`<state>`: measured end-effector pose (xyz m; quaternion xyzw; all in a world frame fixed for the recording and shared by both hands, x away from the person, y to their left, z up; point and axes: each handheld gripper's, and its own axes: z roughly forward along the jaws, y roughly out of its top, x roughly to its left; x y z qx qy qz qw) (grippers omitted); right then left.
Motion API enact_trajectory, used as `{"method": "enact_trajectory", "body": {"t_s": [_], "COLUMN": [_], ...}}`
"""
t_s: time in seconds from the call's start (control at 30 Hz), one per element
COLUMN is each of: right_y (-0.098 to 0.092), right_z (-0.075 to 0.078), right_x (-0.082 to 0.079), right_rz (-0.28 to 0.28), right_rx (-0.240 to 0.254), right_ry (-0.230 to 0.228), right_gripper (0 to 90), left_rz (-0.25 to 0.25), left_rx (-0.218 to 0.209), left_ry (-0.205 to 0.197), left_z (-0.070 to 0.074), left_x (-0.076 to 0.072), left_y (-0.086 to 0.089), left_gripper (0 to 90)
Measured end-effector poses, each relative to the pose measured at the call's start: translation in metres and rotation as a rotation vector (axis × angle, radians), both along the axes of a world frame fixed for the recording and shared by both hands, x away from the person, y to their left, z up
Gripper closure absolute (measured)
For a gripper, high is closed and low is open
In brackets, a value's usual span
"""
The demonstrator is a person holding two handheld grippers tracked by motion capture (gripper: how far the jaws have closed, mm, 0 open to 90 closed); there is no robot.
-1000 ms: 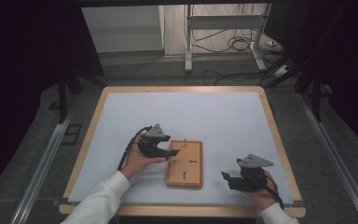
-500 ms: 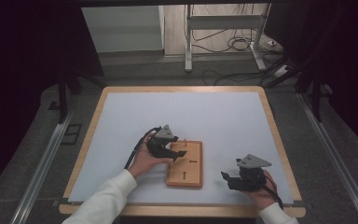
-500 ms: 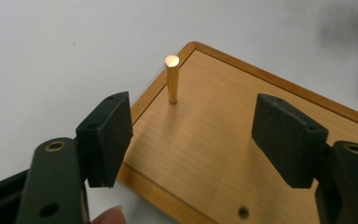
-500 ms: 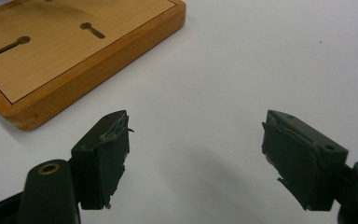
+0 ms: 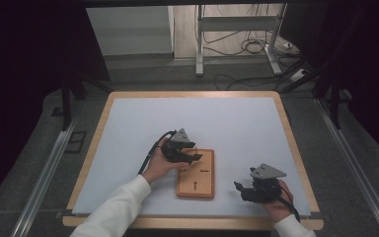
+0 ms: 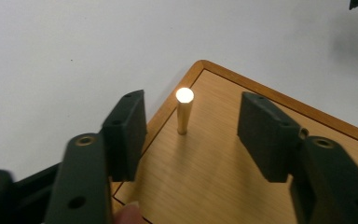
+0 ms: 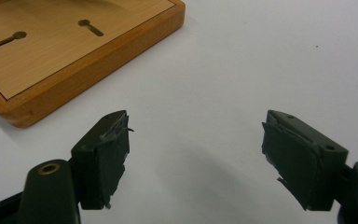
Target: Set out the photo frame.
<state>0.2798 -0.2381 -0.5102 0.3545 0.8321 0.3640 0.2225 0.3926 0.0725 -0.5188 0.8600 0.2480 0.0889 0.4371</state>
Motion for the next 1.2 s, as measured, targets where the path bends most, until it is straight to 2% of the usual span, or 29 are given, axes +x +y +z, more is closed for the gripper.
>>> {"method": "enact_trajectory", "body": {"t_s": [0.03, 0.1, 0.27, 0.37, 0.43, 0.57, 0.63, 0.77, 1.03, 1.2], "right_y": [0.0, -0.0005, 0.0, 0.0004, 0.0007, 0.0008, 0.0008, 0.0005, 0.0019, 0.0048], "right_z": [-0.0002, -0.0006, -0.0007, -0.0009, -0.0014, -0.0014, -0.0014, -0.0019, -0.0013, -0.0001], "right_x": [0.0002, 0.0006, 0.0004, 0.0002, 0.0002, 0.0001, 0.0001, 0.0007, 0.0002, -0.001], "right_rz": [0.0, 0.002, 0.005, 0.007, 0.007, 0.01, 0.01, 0.012, 0.017, 0.029], "right_rx": [-0.001, -0.008, -0.016, -0.02, -0.021, -0.024, -0.025, -0.028, -0.028, -0.023], "right_ry": [0.0, -0.002, -0.008, -0.006, -0.006, -0.009, -0.01, -0.01, -0.013, -0.022], "right_gripper": [23.2, 23.3, 23.2, 23.2, 23.3, 23.3, 23.2, 23.2, 23.2, 23.1], "left_rz": [-0.001, 0.003, -0.012, -0.009, -0.019, -0.018, -0.026, -0.015, -0.015, -0.019], "left_rx": [0.014, -0.01, 0.009, -0.008, 0.005, -0.009, 0.003, -0.013, -0.034, -0.026], "left_ry": [-0.005, 0.008, 0.001, -0.001, -0.011, -0.004, -0.006, 0.009, 0.037, 0.047], "left_z": [-0.0003, -0.0022, -0.0047, -0.0052, -0.0057, -0.008, -0.0085, -0.0091, -0.0094, -0.0086], "left_x": [0.0014, 0.0033, 0.0053, 0.0041, 0.0042, 0.0045, 0.0054, 0.0069, 0.0087, 0.01], "left_y": [0.0011, 0.0015, 0.0038, 0.0018, 0.0007, -0.0033, -0.0037, -0.0029, -0.001, -0.0005], "left_gripper": [45.7, 49.1, 57.0, 60.9, 63.8, 70.3, 75.0, 83.0, 84.1, 84.2]}}
